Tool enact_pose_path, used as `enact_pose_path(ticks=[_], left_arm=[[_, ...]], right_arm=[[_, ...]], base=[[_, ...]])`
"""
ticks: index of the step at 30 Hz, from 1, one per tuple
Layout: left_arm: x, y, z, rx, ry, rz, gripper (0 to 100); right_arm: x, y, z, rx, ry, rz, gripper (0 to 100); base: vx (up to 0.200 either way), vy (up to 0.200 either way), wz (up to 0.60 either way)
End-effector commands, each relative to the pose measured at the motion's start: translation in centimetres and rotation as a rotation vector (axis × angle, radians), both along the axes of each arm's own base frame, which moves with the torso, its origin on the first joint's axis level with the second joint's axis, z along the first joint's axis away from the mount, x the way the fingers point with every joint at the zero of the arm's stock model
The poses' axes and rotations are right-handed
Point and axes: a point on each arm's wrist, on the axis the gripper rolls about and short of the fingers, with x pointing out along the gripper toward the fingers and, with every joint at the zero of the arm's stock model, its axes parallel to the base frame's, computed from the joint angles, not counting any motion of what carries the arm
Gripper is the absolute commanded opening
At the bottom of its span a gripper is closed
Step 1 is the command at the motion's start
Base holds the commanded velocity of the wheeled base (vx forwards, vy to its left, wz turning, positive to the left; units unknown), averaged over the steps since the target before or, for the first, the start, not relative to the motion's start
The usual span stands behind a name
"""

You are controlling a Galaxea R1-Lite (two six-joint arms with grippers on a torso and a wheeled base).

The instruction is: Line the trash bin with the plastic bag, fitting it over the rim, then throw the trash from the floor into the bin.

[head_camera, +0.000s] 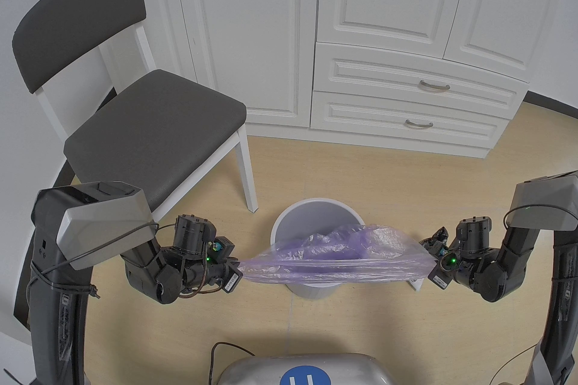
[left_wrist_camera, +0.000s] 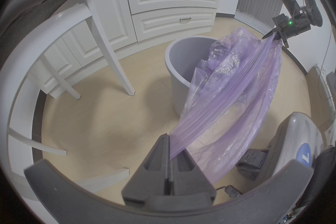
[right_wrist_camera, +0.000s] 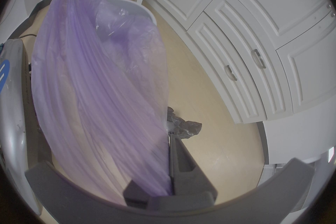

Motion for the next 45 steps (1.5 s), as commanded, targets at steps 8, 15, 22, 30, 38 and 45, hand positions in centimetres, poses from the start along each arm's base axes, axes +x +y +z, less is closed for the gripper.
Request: enact_pose_path(ticks=[8, 15, 22, 30, 38, 45], left_arm=[[2.7, -1.3, -2.9, -0.042, -0.086, 0.085, 0], [4.0, -2.6, -2.5, -0.108, -0.135, 0.155, 0], [4.5, -1.9, -1.3, -0.125, -0.152, 0.183, 0], [3.3, -1.1, -2.6, -0.039, -0.111, 0.140, 0], [3.9, -0.6, -2.8, -0.035, -0.119, 0.150, 0], [3.9, -0.6, -2.7, -0.035, -0.121, 0.150, 0]], right_arm=[[3.7, 1.9, -3.9, 0.093, -0.117, -0.059, 0], [4.9, 2.8, -3.2, 0.138, -0.238, -0.062, 0], [5.2, 5.1, -2.2, 0.217, -0.339, -0.025, 0], [5.8, 4.9, -3.2, 0.213, -0.325, -0.041, 0], [6.0, 3.3, -2.4, 0.169, -0.345, -0.113, 0], [5.9, 2.5, -4.2, 0.096, -0.296, -0.104, 0]], base=[[0.000, 0.000, 0.00], [0.000, 0.000, 0.00], [0.000, 0.000, 0.00], [0.000, 0.000, 0.00], [0.000, 0.000, 0.00], [0.000, 0.000, 0.00]])
